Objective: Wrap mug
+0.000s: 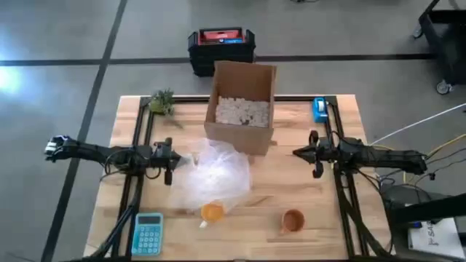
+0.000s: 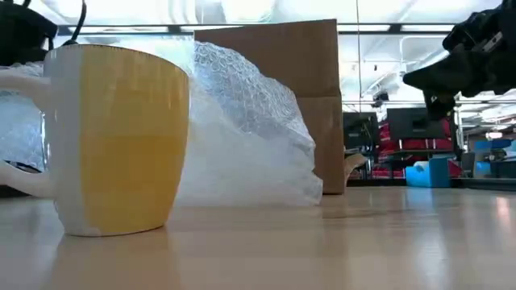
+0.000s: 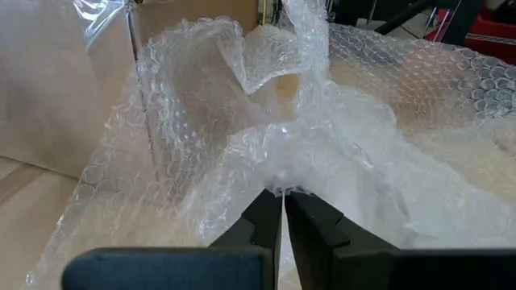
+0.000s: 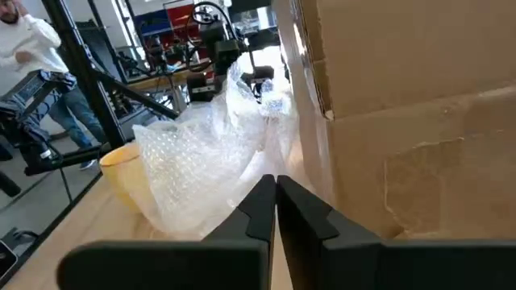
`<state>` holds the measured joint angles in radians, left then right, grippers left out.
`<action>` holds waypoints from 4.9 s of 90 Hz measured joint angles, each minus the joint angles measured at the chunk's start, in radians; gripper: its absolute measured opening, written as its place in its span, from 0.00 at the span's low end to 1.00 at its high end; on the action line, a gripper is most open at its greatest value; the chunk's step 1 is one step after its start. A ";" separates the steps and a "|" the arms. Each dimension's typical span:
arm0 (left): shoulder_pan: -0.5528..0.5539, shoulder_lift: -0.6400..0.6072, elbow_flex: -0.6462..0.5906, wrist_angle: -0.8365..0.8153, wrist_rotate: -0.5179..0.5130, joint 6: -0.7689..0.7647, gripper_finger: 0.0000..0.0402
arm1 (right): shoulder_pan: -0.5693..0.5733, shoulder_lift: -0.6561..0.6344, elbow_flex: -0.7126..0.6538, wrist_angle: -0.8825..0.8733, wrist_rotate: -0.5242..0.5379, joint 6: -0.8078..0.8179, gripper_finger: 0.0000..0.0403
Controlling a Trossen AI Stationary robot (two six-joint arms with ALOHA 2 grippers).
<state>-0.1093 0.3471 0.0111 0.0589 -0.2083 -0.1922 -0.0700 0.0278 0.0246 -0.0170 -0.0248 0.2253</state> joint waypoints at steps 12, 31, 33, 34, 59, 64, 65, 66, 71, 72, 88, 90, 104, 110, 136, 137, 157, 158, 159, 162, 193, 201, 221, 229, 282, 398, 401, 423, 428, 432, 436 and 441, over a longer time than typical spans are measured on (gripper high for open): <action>0.000 0.000 0.000 0.000 0.000 0.000 0.02 | 0.000 0.000 0.000 0.000 0.000 0.000 0.00; 0.000 0.000 0.000 0.000 0.000 0.000 0.02 | 0.000 0.000 0.000 0.000 0.000 0.000 0.00; 0.000 0.000 0.000 0.000 0.000 0.000 0.02 | 0.000 0.000 0.000 0.000 0.000 0.000 0.00; 0.000 0.000 0.000 0.000 0.000 0.000 0.02 | 0.000 0.000 0.000 0.000 0.000 0.000 0.00; -0.001 0.000 0.000 0.001 -0.032 0.024 0.02 | 0.000 0.000 0.000 0.000 0.000 0.000 0.00; -0.001 0.000 0.000 0.007 -0.099 0.041 0.02 | 0.000 0.000 0.000 0.000 0.000 0.000 0.00; -0.001 0.000 0.000 0.009 -0.111 0.042 0.02 | 0.000 0.000 0.000 0.000 0.000 0.000 0.00; -0.001 0.000 0.000 0.011 -0.122 0.042 0.02 | 0.000 0.000 0.000 0.000 0.000 0.000 0.00; 0.000 0.000 0.000 0.028 -0.149 0.004 0.02 | 0.000 0.000 0.000 0.000 0.000 0.000 0.00; 0.000 0.000 0.000 0.034 -0.149 -0.011 0.02 | 0.000 0.000 0.000 0.000 0.000 0.000 0.00; 0.001 0.000 0.000 0.137 -0.148 -0.241 0.02 | 0.000 0.000 0.000 0.000 0.000 0.000 0.00; 0.002 0.000 0.000 0.149 -0.148 -0.245 0.02 | 0.000 0.000 0.000 0.000 0.000 0.000 0.00; 0.002 0.000 0.000 0.249 -0.101 -0.253 0.02 | 0.000 0.000 0.000 0.000 0.000 0.000 0.00; 0.002 0.000 0.020 0.247 -0.089 -0.230 0.02 | 0.000 0.000 0.000 0.000 0.000 0.000 0.00; -0.001 0.104 0.444 -0.268 -0.056 -0.052 0.00 | 0.000 0.000 0.000 0.000 0.000 0.000 0.00; -0.001 0.117 0.462 -0.294 -0.053 -0.053 0.00 | 0.000 0.000 0.000 0.000 0.000 0.000 0.00; -0.004 0.397 0.616 -0.657 0.074 -0.230 0.00 | 0.000 0.000 0.000 0.000 0.001 -0.273 0.00; -0.004 0.410 0.615 -0.669 0.082 -0.239 0.00 | 0.000 0.000 0.000 0.000 0.001 -0.284 0.00; -0.005 0.424 0.615 -0.681 0.091 -0.247 0.00 | 0.000 0.000 0.000 0.000 0.001 -0.293 0.00; -0.009 0.460 0.610 -0.690 0.113 -0.264 0.00 | 0.000 0.000 0.000 -0.001 0.000 -0.311 0.00; -0.014 0.738 0.533 -0.672 0.174 -0.341 0.00 | 0.000 0.000 -0.001 0.136 0.055 0.043 0.00; -0.014 0.766 0.506 -0.665 0.167 -0.370 0.00 | -0.001 0.000 0.000 0.205 0.080 0.085 0.00; -0.014 0.785 0.444 -0.513 0.122 -0.396 0.00 | 0.015 0.064 0.001 0.267 0.063 0.124 0.00; -0.014 0.786 0.442 -0.494 0.101 -0.394 0.00 | 0.050 0.199 -0.001 0.354 0.033 0.115 0.00; -0.013 0.783 0.467 -0.421 0.061 -0.370 0.00 | 0.185 1.230 0.786 0.188 0.122 -0.388 0.00; -0.013 0.786 0.466 -0.295 0.004 -0.288 0.00 | 0.067 1.534 0.827 0.174 0.512 -0.196 0.00; -0.013 0.788 0.466 -0.293 0.004 -0.290 0.00 | 0.061 1.524 0.828 0.163 0.517 -0.197 0.00; -0.013 0.793 0.464 -0.290 0.004 -0.284 0.00 | 0.119 1.369 0.866 0.074 0.261 -0.267 0.00; -0.013 0.795 0.465 -0.287 0.004 -0.285 0.00 | 0.149 1.346 0.873 0.097 0.176 -0.263 0.00; -0.013 0.795 0.465 -0.290 0.005 -0.288 0.00 | 0.172 1.343 0.874 0.148 0.139 -0.269 0.00; -0.013 0.795 0.465 -0.286 0.005 -0.289 0.00 | 0.198 1.359 0.874 0.215 0.130 -0.294 0.00; -0.013 0.795 0.465 -0.286 0.005 -0.290 0.00 | 0.227 1.401 0.876 0.318 0.131 -0.330 0.00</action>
<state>-0.1226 1.1419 0.4759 -0.2268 -0.2031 -0.4818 0.1566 1.4287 0.9009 0.3015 0.1059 -0.1044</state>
